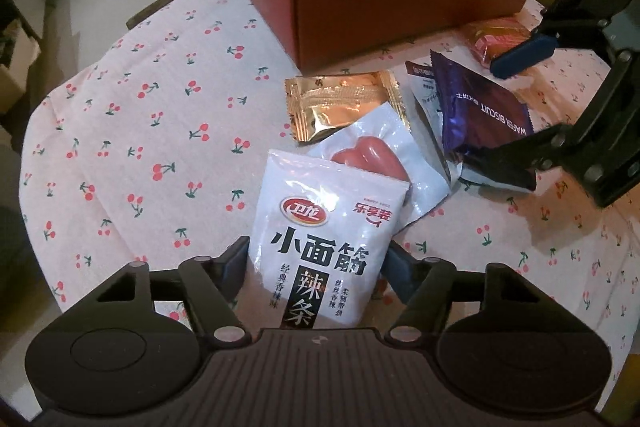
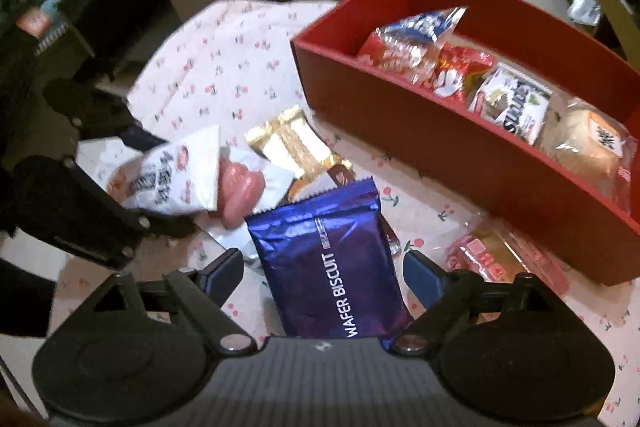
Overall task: Organize snacks
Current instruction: 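Grasp the purple wafer biscuit with the right tool while the left tool grasps the white gluten bag, then carry the white gluten bag and purple wafer biscuit into the red box with both tools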
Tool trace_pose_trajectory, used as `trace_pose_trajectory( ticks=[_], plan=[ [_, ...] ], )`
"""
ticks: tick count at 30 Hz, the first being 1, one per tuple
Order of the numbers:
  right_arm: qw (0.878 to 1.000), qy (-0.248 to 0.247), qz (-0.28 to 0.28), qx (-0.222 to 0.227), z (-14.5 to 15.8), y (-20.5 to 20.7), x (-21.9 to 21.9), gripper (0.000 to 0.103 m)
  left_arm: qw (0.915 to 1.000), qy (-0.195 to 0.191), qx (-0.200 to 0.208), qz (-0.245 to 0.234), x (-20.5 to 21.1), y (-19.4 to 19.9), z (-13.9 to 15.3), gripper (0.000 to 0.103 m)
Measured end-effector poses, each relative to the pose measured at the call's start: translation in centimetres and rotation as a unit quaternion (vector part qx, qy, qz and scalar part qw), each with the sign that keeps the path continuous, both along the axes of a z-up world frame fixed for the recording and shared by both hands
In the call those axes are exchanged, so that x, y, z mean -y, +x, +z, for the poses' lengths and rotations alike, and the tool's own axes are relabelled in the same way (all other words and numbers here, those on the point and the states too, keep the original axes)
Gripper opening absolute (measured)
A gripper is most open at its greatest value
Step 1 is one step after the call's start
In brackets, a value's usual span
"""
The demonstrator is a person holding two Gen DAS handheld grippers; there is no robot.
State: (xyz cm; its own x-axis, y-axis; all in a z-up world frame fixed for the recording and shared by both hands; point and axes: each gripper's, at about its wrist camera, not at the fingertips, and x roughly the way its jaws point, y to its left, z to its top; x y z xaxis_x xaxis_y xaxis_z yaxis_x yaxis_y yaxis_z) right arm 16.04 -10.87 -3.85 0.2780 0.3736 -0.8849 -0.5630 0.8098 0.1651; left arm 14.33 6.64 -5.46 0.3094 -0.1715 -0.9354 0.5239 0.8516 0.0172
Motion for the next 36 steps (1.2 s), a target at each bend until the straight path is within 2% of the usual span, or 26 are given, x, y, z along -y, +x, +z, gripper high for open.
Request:
trace_pose_trajectory(
  ticks=[4, 7, 11, 13, 16, 18, 19, 20, 22, 26, 33, 36],
  plan=[
    [1.0, -0.018, 0.016, -0.005, -1.3, 0.1, -0.8, 0.093, 1.0, -0.003, -0.004, 0.005, 0.2, -0.4, 0.0, 0.076],
    [1.0, -0.025, 0.008, -0.004, -1.8, -0.1, -0.9, 0.091, 0.9999, 0.0, -0.01, 0.011, 0.5, -0.5, -0.2, 0.086],
    [1.0, -0.018, -0.021, -0.008, -1.6, -0.3, -0.4, 0.074, 0.9997, 0.017, -0.007, 0.015, 1.0, -0.4, -0.7, 0.094],
    [0.999, -0.018, -0.032, -0.009, -1.4, -0.5, 0.0, 0.07, 0.9996, 0.014, -0.011, 0.021, 0.9, -0.2, -0.8, 0.095],
    [0.999, -0.023, -0.039, -0.003, -1.2, -1.1, 0.4, 0.069, 0.9995, 0.015, -0.01, 0.026, 0.8, -0.4, -0.6, 0.091],
    [0.999, -0.028, -0.042, 0.003, -1.0, -1.5, 0.6, 0.068, 0.9994, 0.016, -0.004, 0.029, 0.9, -0.6, -0.4, 0.083],
    [0.999, -0.026, -0.044, 0.006, -0.8, -1.7, 0.7, 0.068, 0.9994, 0.014, -0.002, 0.033, 0.9, -0.8, -0.2, 0.074],
    [0.999, -0.024, -0.044, 0.008, -0.6, -1.9, 0.8, 0.068, 0.9992, 0.009, -0.005, 0.038, 0.9, -1.0, 0.0, 0.07],
    [0.999, -0.015, -0.046, 0.017, 0.3, -2.4, 1.2, 0.068, 0.999, 0.004, -0.01, 0.044, 1.0, -1.4, 0.1, 0.067],
    [0.998, -0.004, -0.05, 0.033, 1.6, -3.6, 1.5, 0.068, 0.9993, -0.001, -0.015, 0.034, 2.2, -3.2, 0.5, 0.063],
    [0.998, 0.015, -0.06, 0.033, 2.3, -6.1, 2.2, 0.068, 0.9991, -0.006, -0.017, 0.038, 3.6, -5.5, 0.4, 0.061],
    [0.998, 0.009, -0.064, 0.026, 1.8, -6.9, 2.4, 0.068, 0.9991, 0.012, -0.014, 0.039, 4.2, -6.0, -0.1, 0.063]
  ],
)
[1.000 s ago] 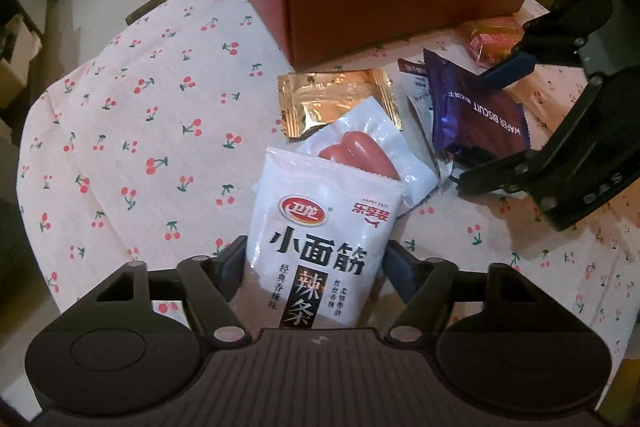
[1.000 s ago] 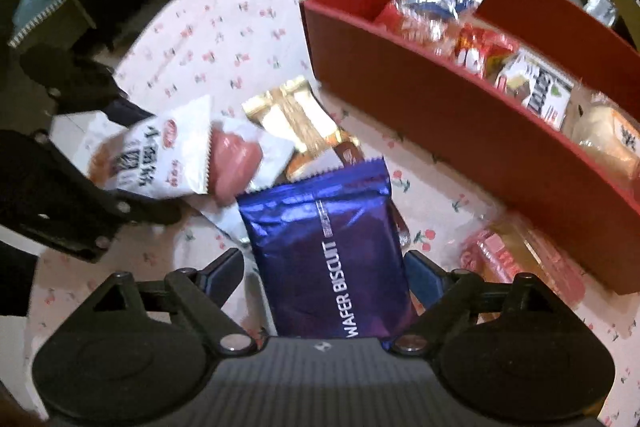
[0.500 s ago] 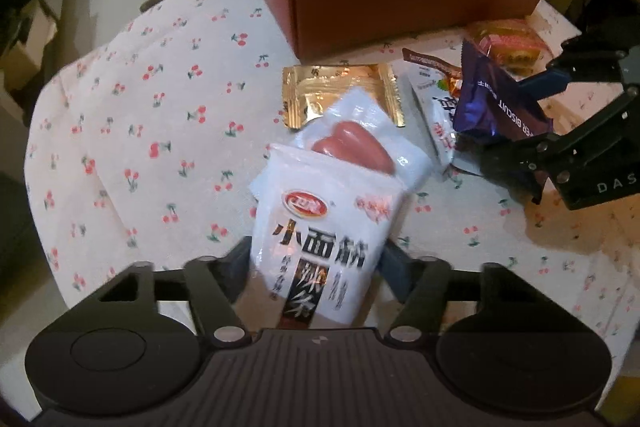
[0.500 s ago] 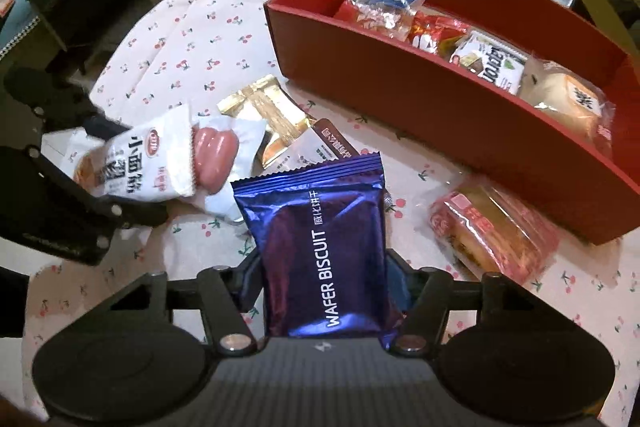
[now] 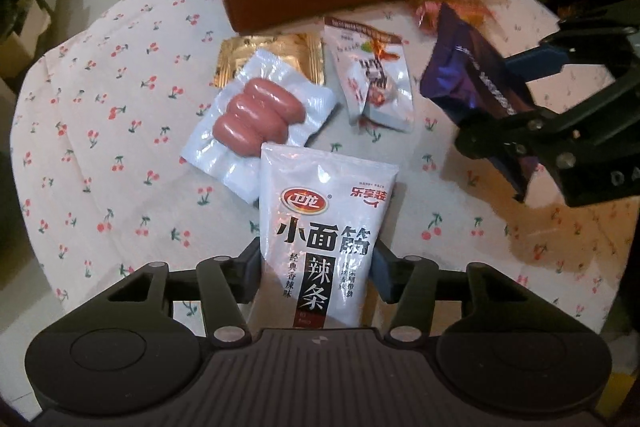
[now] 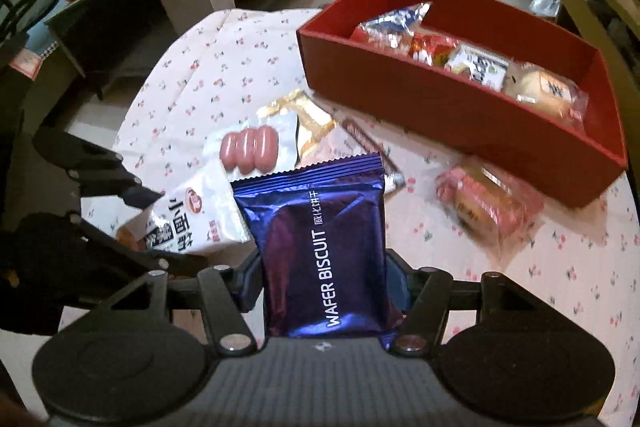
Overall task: Organize snacks
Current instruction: 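Carry the white gluten bag and purple wafer biscuit into the red box with both tools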
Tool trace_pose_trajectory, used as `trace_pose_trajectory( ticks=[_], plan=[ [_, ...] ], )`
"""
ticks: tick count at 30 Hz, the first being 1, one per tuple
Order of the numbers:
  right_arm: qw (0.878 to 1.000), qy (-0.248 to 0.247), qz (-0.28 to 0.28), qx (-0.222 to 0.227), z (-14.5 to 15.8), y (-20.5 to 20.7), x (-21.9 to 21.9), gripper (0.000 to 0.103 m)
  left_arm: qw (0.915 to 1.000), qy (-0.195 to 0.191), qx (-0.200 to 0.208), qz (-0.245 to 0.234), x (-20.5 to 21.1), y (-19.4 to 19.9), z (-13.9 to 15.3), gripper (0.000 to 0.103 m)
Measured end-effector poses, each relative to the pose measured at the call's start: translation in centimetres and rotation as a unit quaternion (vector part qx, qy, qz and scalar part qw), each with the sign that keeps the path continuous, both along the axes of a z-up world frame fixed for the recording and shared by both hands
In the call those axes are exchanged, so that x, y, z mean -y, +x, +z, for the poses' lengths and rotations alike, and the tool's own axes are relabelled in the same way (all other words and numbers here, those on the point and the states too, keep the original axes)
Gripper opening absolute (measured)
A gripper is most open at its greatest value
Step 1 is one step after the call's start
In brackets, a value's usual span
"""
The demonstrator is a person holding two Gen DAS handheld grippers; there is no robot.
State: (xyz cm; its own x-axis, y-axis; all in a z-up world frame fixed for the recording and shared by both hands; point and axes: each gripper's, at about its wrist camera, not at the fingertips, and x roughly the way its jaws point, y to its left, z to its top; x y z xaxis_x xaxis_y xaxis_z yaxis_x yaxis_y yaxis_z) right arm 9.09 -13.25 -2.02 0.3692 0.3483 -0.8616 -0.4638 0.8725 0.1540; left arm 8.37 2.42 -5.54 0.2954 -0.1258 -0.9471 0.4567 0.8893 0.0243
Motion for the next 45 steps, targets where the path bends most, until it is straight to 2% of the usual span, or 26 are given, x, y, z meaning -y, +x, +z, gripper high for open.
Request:
trace_pose_trajectory(
  ticks=[3, 5, 8, 10, 13, 15, 17, 24, 31, 35, 39, 45],
  plan=[
    [1.0, -0.004, -0.004, -0.008, -0.5, -0.5, 0.2, 0.068, 0.9999, 0.01, 0.01, -0.009, 0.4, -0.4, 0.0, 0.072],
    [1.0, -0.008, -0.007, -0.013, -0.8, -0.6, 0.5, 0.068, 0.9994, 0.024, 0.02, -0.017, 0.7, -0.7, -0.2, 0.089],
    [1.0, -0.014, -0.01, -0.022, -1.4, -0.4, 0.7, 0.068, 0.9995, 0.023, 0.017, -0.012, 0.4, -0.4, -0.5, 0.091],
    [0.999, -0.018, -0.011, -0.027, -1.7, -0.2, 0.7, 0.068, 0.9998, 0.014, 0.01, -0.007, 0.1, -0.5, -0.4, 0.086],
    [0.999, -0.022, -0.009, -0.032, -2.0, -0.1, 0.5, 0.068, 1.0, 0.0, 0.004, -0.006, 0.3, -0.9, 0.0, 0.073],
    [0.999, -0.026, -0.009, -0.033, -2.3, -0.3, 0.4, 0.068, 1.0, 0.001, 0.007, -0.003, 0.6, -1.2, 0.2, 0.067],
    [0.999, -0.03, -0.012, -0.033, -2.5, -0.4, 0.3, 0.068, 1.0, -0.001, 0.008, 0.0, 0.8, -1.5, 0.4, 0.056],
    [0.999, -0.015, -0.034, -0.015, -1.3, -1.8, 1.0, 0.068, 0.9996, -0.013, 0.016, 0.019, 1.4, -2.5, 0.9, 0.052],
    [0.999, 0.011, -0.051, 0.008, 0.8, -3.4, 2.2, 0.068, 0.9957, -0.057, 0.041, 0.061, 2.0, -2.8, 3.5, 0.052],
    [0.997, 0.022, -0.072, 0.027, 2.3, -3.7, 3.4, 0.068, 0.9938, -0.063, 0.052, 0.076, 3.1, -2.5, 5.1, 0.052],
    [0.994, 0.029, -0.1, 0.033, 2.7, -3.0, 4.5, 0.068, 0.9926, -0.076, 0.069, 0.065, 4.5, -1.2, 6.4, 0.052],
    [0.992, 0.023, -0.12, 0.04, 2.9, -0.2, 4.8, 0.067, 0.9903, -0.086, 0.075, 0.08, 4.8, 1.8, 6.6, 0.051]
  ],
)
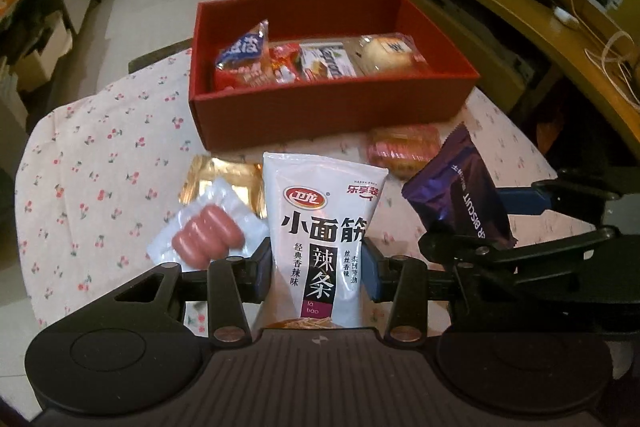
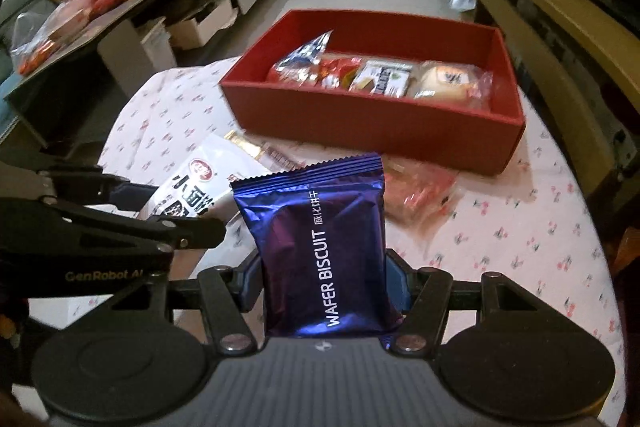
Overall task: Organize snacks
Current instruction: 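Carry the white gluten bag and purple wafer biscuit into the red box with both tools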
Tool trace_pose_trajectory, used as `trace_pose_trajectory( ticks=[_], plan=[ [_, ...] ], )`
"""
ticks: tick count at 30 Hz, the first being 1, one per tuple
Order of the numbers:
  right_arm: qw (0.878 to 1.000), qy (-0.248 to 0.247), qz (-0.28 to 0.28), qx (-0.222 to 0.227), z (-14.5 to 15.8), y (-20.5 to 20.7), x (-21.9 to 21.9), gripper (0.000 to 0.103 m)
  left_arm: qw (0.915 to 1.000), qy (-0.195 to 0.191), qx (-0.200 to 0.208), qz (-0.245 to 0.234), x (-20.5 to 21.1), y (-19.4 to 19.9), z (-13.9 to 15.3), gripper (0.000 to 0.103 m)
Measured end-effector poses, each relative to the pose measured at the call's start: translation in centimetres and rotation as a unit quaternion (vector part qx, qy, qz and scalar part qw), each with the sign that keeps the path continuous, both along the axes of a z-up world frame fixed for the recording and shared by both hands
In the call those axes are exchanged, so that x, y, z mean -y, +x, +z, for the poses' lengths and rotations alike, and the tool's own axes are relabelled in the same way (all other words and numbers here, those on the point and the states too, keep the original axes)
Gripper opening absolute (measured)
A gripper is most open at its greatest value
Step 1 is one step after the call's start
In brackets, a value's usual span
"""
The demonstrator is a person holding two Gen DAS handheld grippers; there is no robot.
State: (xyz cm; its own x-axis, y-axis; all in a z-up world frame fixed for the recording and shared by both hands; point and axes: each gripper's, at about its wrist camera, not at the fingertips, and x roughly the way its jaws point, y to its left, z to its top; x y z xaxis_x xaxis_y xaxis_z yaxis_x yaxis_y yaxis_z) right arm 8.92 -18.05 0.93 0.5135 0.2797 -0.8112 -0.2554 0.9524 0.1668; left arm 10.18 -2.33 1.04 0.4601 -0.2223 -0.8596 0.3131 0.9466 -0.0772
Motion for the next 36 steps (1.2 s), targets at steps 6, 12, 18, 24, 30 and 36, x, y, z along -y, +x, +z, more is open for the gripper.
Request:
trace_pose_trajectory(
  ticks=[6, 12, 18, 24, 30, 36],
  plan=[
    [1.0, 0.001, -0.017, 0.017, 0.8, 2.5, 0.3, 0.067, 0.9996, 0.008, 0.025, 0.009, 0.3, 2.6, 1.0, 0.05],
    [0.999, 0.001, -0.036, 0.026, 1.4, 4.5, 1.2, 0.067, 0.9987, 0.017, 0.047, 0.011, 1.5, 4.8, 1.7, 0.049],
    [0.998, 0.007, -0.049, 0.036, 1.9, 6.2, 1.6, 0.067, 0.9982, 0.01, 0.056, 0.02, 1.9, 6.3, 2.4, 0.048],
    [0.997, 0.01, -0.058, 0.044, 2.4, 7.5, 1.7, 0.067, 0.997, 0.016, 0.071, 0.025, 2.2, 7.5, 3.1, 0.046],
    [0.997, 0.005, -0.062, 0.052, 2.6, 8.5, 1.6, 0.067, 0.9959, 0.025, 0.082, 0.028, 2.5, 8.5, 3.4, 0.045],
    [0.996, 0.01, -0.069, 0.061, 3.0, 9.5, 1.7, 0.067, 0.9951, 0.023, 0.09, 0.034, 2.5, 9.4, 3.8, 0.045]
  ],
)
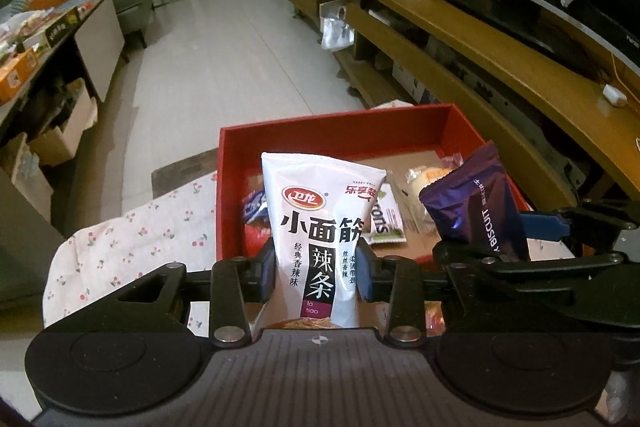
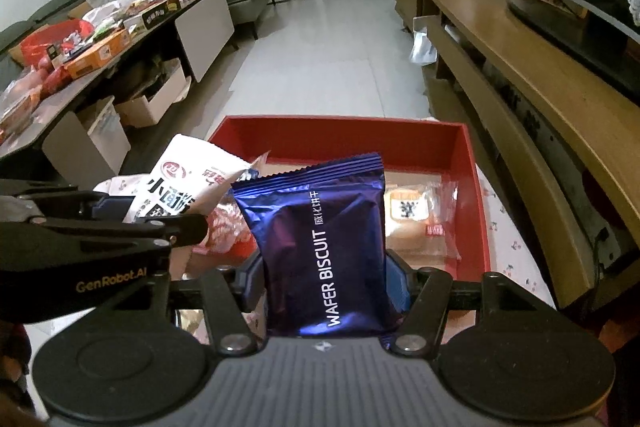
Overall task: Organize snacks
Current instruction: 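Carry the white gluten bag and purple wafer biscuit into the red box with both tools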
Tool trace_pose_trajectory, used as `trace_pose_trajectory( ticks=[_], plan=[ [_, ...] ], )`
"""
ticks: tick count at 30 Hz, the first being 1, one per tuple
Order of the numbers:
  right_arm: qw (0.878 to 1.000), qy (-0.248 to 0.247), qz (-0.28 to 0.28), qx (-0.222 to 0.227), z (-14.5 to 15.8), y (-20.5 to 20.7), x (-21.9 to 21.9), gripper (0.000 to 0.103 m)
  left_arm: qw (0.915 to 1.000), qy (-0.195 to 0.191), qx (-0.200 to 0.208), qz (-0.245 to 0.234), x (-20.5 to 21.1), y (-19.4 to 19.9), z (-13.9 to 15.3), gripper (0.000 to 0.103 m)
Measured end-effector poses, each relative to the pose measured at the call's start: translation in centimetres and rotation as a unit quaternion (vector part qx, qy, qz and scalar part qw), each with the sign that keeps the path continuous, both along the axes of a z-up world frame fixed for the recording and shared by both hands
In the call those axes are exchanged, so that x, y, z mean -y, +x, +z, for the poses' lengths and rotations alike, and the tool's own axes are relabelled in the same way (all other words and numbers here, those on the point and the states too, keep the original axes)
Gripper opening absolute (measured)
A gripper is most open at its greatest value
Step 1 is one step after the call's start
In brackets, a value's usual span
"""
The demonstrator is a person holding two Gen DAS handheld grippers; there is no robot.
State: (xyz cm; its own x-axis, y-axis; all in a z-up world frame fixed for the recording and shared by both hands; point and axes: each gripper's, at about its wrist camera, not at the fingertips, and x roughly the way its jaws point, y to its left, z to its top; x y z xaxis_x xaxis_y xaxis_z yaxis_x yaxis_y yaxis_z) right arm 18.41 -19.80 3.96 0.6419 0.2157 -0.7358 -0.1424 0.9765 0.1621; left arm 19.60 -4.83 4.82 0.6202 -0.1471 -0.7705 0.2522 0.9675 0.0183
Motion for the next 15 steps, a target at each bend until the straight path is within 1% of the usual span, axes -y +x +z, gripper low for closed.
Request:
trace_pose_trajectory(
  ticks=[15],
  plan=[
    [1.0, 0.0, -0.005, 0.012, 0.2, 2.5, 0.1, 0.067, 0.9998, 0.004, 0.016, 0.014, 0.3, 2.4, 0.4, 0.044]
  ],
)
